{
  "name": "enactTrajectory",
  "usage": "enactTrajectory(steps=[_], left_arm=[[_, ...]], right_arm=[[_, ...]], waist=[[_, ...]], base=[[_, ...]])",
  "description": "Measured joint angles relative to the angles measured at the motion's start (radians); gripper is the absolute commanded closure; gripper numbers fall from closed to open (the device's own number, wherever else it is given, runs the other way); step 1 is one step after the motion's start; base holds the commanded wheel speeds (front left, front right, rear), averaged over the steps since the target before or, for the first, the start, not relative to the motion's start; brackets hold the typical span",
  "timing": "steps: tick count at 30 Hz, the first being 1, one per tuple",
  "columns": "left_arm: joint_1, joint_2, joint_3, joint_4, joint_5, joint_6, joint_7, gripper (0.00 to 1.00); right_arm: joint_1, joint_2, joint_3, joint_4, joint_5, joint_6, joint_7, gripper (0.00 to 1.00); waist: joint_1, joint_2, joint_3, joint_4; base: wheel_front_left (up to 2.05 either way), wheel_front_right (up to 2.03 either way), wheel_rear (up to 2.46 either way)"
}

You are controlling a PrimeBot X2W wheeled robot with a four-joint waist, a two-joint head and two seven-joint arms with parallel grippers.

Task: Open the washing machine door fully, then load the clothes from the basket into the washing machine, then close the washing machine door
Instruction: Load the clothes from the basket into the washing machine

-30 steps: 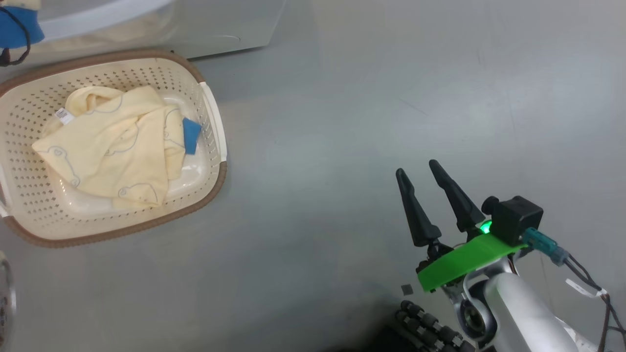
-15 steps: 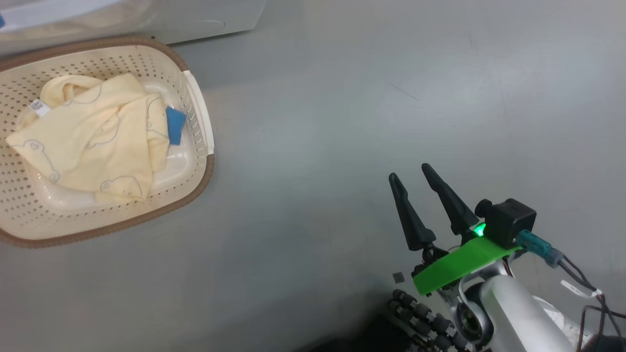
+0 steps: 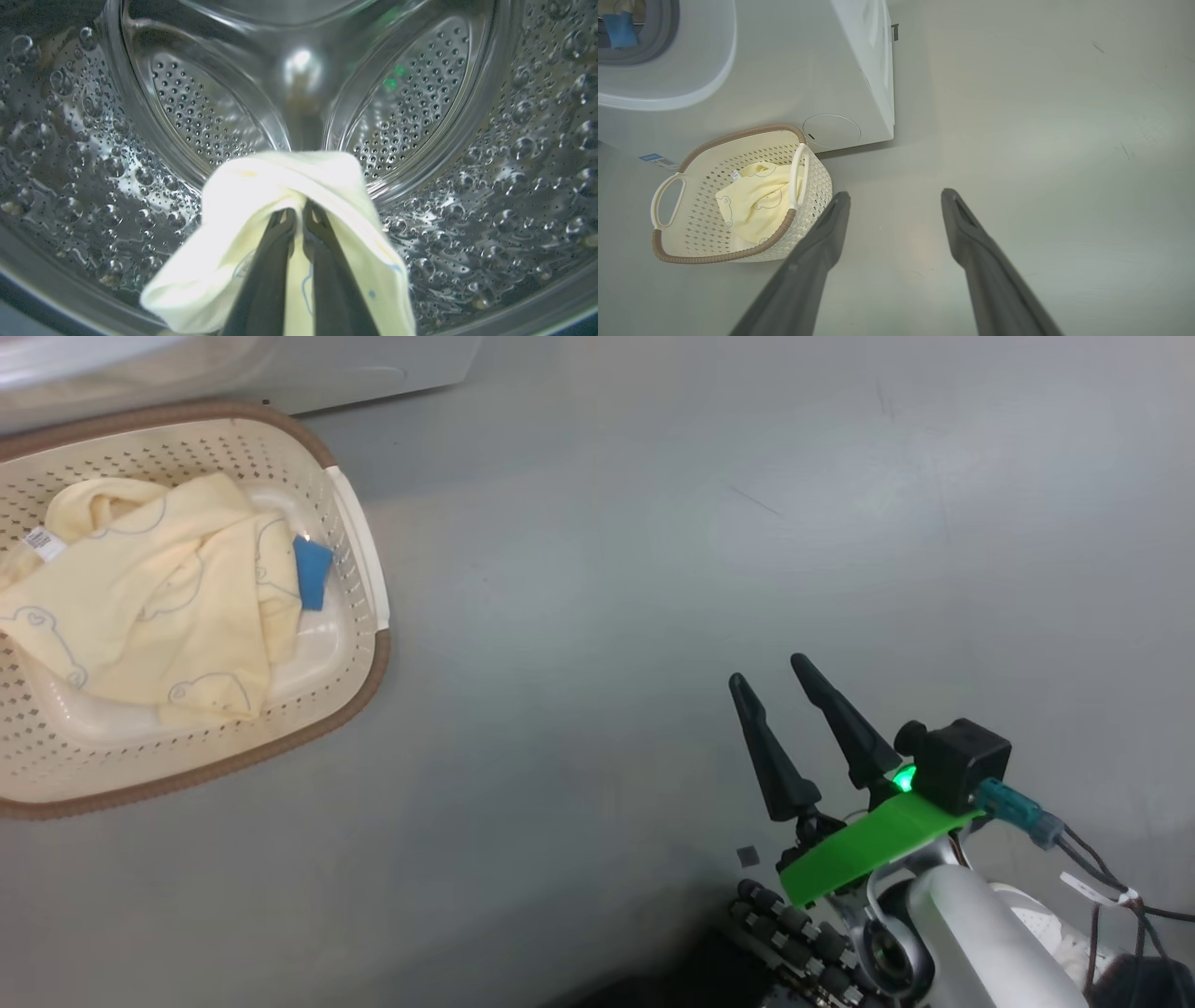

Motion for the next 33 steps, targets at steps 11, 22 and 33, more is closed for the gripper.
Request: enactTrajectory(steps=[11,22,33], left_arm=[[-0.003,0.012,0.022,-0.184,-0.003,0.044,-0.006,1.00],[0.008,0.017,-0.021,0.001,0.011,0.041,-0.005,1.00],[-0.054,0.020,-0.091,0.125,0.053,0.042,0.104,0.98]], right_arm=[[0.000,0.000,0.014,-0.004,0.019,0.000,0.000,0.00],[-0.001,0.000,0.018,-0.004,0.026,0.000,0.000,0.00],[0.000,0.001,0.020,-0.003,0.034,0.000,0.000,0.00]], waist=[[0.0001,0.0000,0.032,-0.022],[0.0002,0.0000,0.035,-0.028],[0.0000,0.0000,0.003,-0.028]], base=[[0.00,0.00,0.00],[0.00,0.00,0.00],[0.00,0.00,0.00]])
